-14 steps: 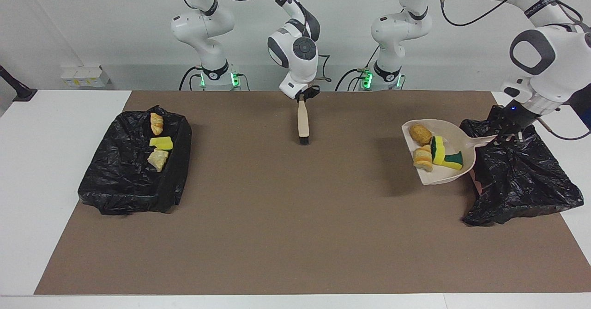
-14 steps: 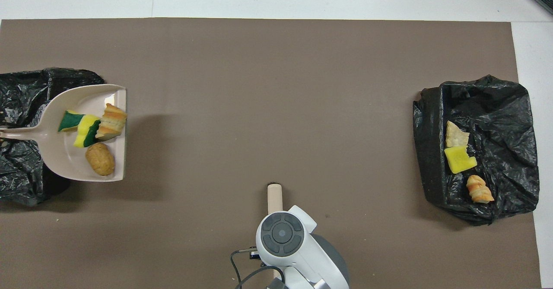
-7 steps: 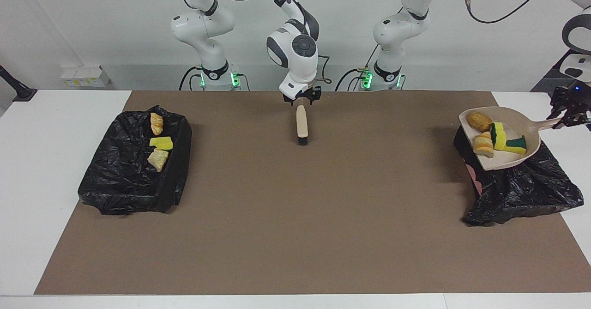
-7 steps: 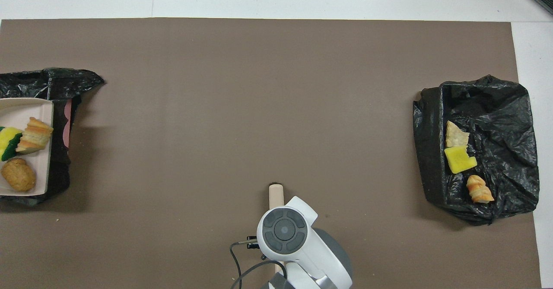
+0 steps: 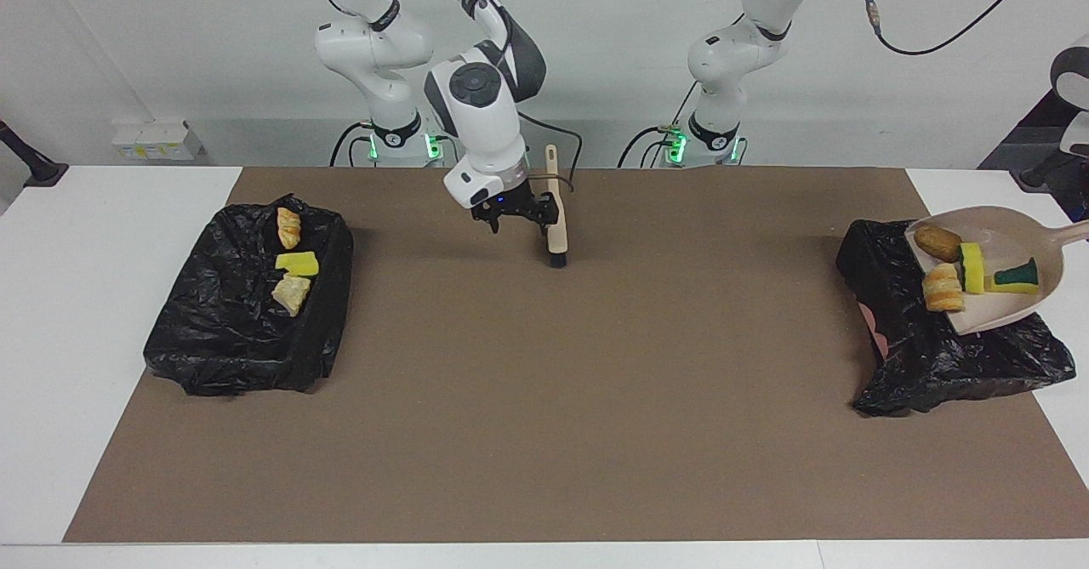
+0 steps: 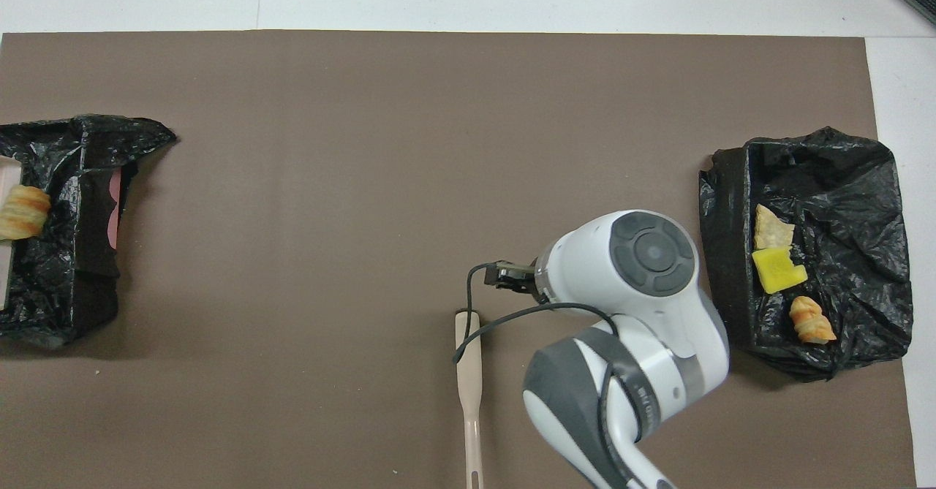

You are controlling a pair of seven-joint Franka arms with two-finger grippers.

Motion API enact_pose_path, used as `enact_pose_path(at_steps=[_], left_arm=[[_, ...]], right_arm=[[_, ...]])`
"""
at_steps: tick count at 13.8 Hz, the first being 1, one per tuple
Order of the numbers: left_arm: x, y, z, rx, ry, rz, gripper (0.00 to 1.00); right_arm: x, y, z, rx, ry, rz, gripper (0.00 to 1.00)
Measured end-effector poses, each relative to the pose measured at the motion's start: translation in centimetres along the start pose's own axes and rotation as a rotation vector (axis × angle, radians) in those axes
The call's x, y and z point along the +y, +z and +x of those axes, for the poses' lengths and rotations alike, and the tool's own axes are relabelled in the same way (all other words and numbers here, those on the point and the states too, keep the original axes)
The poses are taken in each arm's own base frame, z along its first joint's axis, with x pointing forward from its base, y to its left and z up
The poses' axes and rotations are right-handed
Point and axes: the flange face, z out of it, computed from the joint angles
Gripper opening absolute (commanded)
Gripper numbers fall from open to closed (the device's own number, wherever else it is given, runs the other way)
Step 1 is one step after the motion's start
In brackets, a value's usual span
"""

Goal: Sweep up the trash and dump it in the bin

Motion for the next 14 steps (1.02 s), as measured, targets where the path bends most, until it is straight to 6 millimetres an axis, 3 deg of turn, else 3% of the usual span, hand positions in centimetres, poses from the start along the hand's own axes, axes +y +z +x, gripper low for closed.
enact_pose_path(at_steps=[1, 4, 8, 11, 14], left_arm=[[-0.8, -0.9, 1.1, -0.06, -0.006, 0.0, 0.0], [-2.1, -2.8, 3.8, -0.244, -0.047, 0.005, 0.0], [-0.9, -4.0, 6.2, -0.422, -0.096, 0.013, 0.0], [0.3, -6.3, 4.9, -0.464, -0.124, 0.038, 0.0], [1.7, -8.7, 4.2, -0.399, -0.187, 0.05, 0.0]], right_arm=[[0.8, -0.5, 0.7, 0.007, 0.009, 0.001, 1.0], [0.6, -0.8, 0.6, 0.035, -0.021, -0.026, 1.0], [0.6, -2.2, 0.8, 0.094, -0.064, -0.074, 1.0], [2.2, -6.5, 2.5, 0.11, -0.063, -0.109, 1.0], [6.7, -12.4, 5.3, 0.092, -0.117, -0.138, 1.0]])
